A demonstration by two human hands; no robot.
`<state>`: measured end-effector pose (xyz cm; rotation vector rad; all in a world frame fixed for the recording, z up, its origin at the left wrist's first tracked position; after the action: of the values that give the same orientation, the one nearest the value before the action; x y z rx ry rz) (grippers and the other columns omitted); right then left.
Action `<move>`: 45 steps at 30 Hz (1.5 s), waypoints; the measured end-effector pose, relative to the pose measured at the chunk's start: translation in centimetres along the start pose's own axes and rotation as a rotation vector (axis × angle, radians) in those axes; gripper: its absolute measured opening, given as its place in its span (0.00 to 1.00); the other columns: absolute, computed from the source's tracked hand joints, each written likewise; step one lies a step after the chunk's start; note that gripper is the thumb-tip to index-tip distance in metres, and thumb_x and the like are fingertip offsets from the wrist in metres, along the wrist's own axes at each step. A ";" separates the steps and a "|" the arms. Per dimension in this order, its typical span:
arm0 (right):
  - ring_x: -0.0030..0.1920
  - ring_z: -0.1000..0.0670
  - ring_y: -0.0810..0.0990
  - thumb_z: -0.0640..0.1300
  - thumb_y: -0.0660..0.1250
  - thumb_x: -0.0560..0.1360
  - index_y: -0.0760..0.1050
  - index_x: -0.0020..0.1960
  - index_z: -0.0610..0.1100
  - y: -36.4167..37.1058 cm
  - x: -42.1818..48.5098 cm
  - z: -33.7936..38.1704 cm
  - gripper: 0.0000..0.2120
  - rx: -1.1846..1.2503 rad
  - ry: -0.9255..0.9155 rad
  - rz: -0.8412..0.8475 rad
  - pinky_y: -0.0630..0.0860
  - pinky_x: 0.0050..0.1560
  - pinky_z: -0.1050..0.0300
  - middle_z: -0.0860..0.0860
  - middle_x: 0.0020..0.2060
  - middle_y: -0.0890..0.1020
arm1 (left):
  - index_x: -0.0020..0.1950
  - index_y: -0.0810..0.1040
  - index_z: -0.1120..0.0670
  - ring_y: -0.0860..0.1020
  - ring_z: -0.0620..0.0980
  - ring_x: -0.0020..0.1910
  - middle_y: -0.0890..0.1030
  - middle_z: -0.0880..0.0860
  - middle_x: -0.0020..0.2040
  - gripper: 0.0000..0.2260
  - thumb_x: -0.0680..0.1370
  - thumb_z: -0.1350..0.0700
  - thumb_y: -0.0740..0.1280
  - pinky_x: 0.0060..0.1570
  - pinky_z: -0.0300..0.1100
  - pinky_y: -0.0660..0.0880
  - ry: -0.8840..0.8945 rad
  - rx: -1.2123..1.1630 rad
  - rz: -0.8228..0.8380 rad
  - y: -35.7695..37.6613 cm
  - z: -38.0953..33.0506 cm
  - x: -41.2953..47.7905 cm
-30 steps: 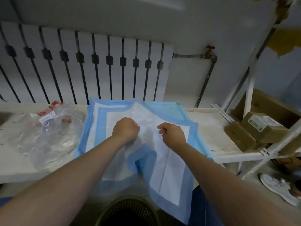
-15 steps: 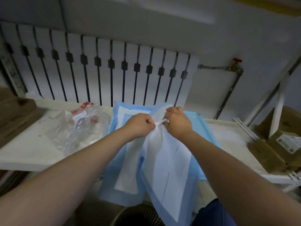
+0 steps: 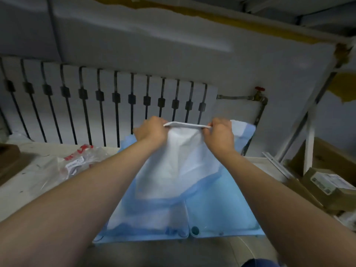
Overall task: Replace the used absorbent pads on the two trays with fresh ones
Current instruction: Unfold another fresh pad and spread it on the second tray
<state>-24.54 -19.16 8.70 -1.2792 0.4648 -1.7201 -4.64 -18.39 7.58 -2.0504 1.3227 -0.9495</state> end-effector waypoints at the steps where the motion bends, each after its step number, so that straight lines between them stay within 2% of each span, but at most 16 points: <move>1: 0.65 0.42 0.68 0.40 0.64 0.76 0.74 0.47 0.38 -0.8 0.1 0.0 0.05 0.045 -0.041 -0.092 0.63 0.63 0.58 0.41 0.60 0.75 | 0.51 0.83 0.43 0.77 0.54 0.51 0.83 0.48 0.49 0.12 0.80 0.56 0.60 0.52 0.45 0.65 0.053 -0.083 -0.104 -0.7 -0.9 0.4; 4: 0.69 0.45 0.64 0.39 0.65 0.75 0.73 0.47 0.39 -1.8 -0.4 -0.6 0.03 0.115 -0.109 -0.271 0.60 0.68 0.58 0.43 0.67 0.70 | 0.55 0.82 0.41 0.73 0.51 0.61 0.80 0.44 0.59 0.17 0.78 0.61 0.61 0.55 0.46 0.57 0.286 -0.162 -0.345 -1.7 -2.5 0.3; 6: 0.68 0.44 0.65 0.42 0.65 0.76 0.74 0.48 0.39 -1.0 -1.4 -1.5 0.06 0.061 -0.088 -0.257 0.63 0.67 0.54 0.43 0.66 0.71 | 0.57 0.81 0.41 0.70 0.50 0.64 0.78 0.44 0.62 0.16 0.79 0.60 0.61 0.63 0.49 0.56 0.341 -0.135 -0.364 -0.9 -1.9 -0.2; 12: 0.48 0.42 0.77 0.48 0.59 0.79 0.73 0.52 0.44 3.7 -5.4 -3.3 0.09 -0.056 0.102 0.146 0.71 0.44 0.53 0.44 0.45 0.81 | 0.57 0.81 0.42 0.73 0.51 0.61 0.81 0.46 0.57 0.16 0.80 0.60 0.60 0.70 0.56 0.48 0.205 0.069 -0.130 3.8 4.9 -2.0; 16: 0.49 0.44 0.78 0.47 0.58 0.78 0.75 0.56 0.46 6.5 -7.1 -3.2 0.11 -0.195 0.135 0.439 0.70 0.43 0.57 0.46 0.48 0.81 | 0.54 0.81 0.42 0.75 0.52 0.58 0.82 0.48 0.53 0.18 0.79 0.62 0.57 0.71 0.56 0.47 0.067 0.169 -0.059 3.9 8.7 -2.6; 20: 0.42 0.46 0.77 0.47 0.58 0.77 0.78 0.48 0.45 7.9 -7.7 -2.9 0.11 -0.280 0.114 0.566 0.73 0.41 0.57 0.47 0.44 0.81 | 0.59 0.77 0.42 0.73 0.53 0.60 0.81 0.49 0.52 0.17 0.76 0.59 0.59 0.73 0.57 0.46 -0.052 0.372 0.120 4.2 11.0 -2.9; 24: 0.34 0.47 0.77 0.49 0.61 0.78 0.81 0.46 0.44 7.8 -8.5 -1.2 0.12 -0.093 0.048 0.716 0.77 0.37 0.56 0.47 0.38 0.80 | 0.64 0.74 0.39 0.67 0.47 0.69 0.75 0.42 0.65 0.17 0.74 0.48 0.66 0.72 0.60 0.40 0.192 0.321 0.356 7.2 9.2 -4.1; 27: 0.31 0.49 0.73 0.55 0.63 0.77 0.77 0.40 0.43 7.6 -10.1 -1.2 0.16 0.153 0.179 0.964 0.74 0.29 0.61 0.48 0.32 0.74 | 0.47 0.82 0.45 0.75 0.47 0.57 0.82 0.44 0.50 0.10 0.78 0.52 0.61 0.72 0.57 0.41 0.341 0.345 0.454 9.0 7.1 -5.4; 29: 0.34 0.49 0.74 0.56 0.62 0.78 0.76 0.42 0.41 7.4 -10.1 -3.2 0.19 0.204 0.329 0.924 0.72 0.30 0.61 0.48 0.35 0.77 | 0.36 0.77 0.48 0.74 0.49 0.48 0.79 0.46 0.42 0.12 0.78 0.56 0.60 0.70 0.52 0.56 0.358 0.381 0.580 10.2 7.3 -6.3; 31: 0.38 0.47 0.78 0.52 0.61 0.79 0.77 0.50 0.37 7.1 -9.6 -6.7 0.18 0.235 0.528 0.746 0.77 0.35 0.57 0.45 0.42 0.82 | 0.36 0.72 0.48 0.72 0.50 0.45 0.75 0.47 0.41 0.11 0.78 0.56 0.60 0.53 0.44 0.67 0.359 0.407 0.700 11.0 8.3 -7.2; 33: 0.43 0.43 0.78 0.47 0.61 0.79 0.73 0.47 0.35 7.4 -10.0 -10.5 0.14 0.154 0.634 0.628 0.79 0.42 0.51 0.41 0.47 0.80 | 0.40 0.73 0.50 0.72 0.51 0.45 0.74 0.49 0.43 0.10 0.81 0.54 0.59 0.45 0.41 0.65 0.306 0.361 0.821 11.7 9.8 -8.4; 35: 0.52 0.39 0.77 0.48 0.62 0.78 0.71 0.50 0.36 8.0 -11.2 -12.7 0.14 0.010 0.671 0.640 0.76 0.51 0.49 0.39 0.55 0.77 | 0.43 0.73 0.51 0.71 0.50 0.46 0.74 0.49 0.45 0.11 0.82 0.50 0.56 0.46 0.41 0.65 0.264 0.240 0.873 11.9 10.4 -9.1; 38: 0.60 0.36 0.74 0.53 0.67 0.75 0.69 0.64 0.33 9.9 -13.0 -13.8 0.27 0.126 0.765 0.668 0.74 0.56 0.45 0.37 0.63 0.72 | 0.45 0.74 0.47 0.73 0.49 0.49 0.76 0.48 0.49 0.12 0.82 0.45 0.55 0.50 0.40 0.66 0.200 0.105 0.891 11.9 11.1 -9.8; 40: 0.65 0.35 0.70 0.56 0.69 0.73 0.60 0.72 0.33 11.4 -13.5 -13.5 0.38 0.165 0.795 0.696 0.72 0.59 0.45 0.38 0.68 0.66 | 0.49 0.78 0.52 0.75 0.50 0.51 0.79 0.50 0.51 0.17 0.81 0.42 0.56 0.53 0.41 0.69 0.170 0.085 0.904 12.0 11.7 -9.9; 43: 0.67 0.37 0.67 0.53 0.73 0.69 0.51 0.74 0.34 13.6 -13.1 -13.3 0.47 0.155 0.860 0.723 0.70 0.65 0.45 0.39 0.69 0.63 | 0.36 0.74 0.53 0.74 0.49 0.39 0.76 0.49 0.37 0.20 0.79 0.41 0.59 0.44 0.40 0.69 0.156 0.072 0.905 12.4 12.4 -9.8; 45: 0.68 0.39 0.69 0.47 0.73 0.70 0.55 0.74 0.35 14.6 -12.9 -12.7 0.42 0.165 0.855 0.784 0.70 0.67 0.47 0.40 0.69 0.67 | 0.31 0.67 0.51 0.67 0.46 0.32 0.69 0.47 0.30 0.20 0.79 0.42 0.60 0.37 0.38 0.65 0.150 0.056 0.892 12.6 12.5 -9.5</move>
<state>-28.92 -18.62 -14.15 -0.1057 1.1088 -1.4738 -4.52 -13.94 -12.00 -1.1235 1.9870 -0.6969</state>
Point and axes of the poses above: each hand's wrist, its own x-axis towards the middle knuckle, its own y-axis out of the palm, z = x × y, the point moved 5 cm from there along x, towards the middle knuckle
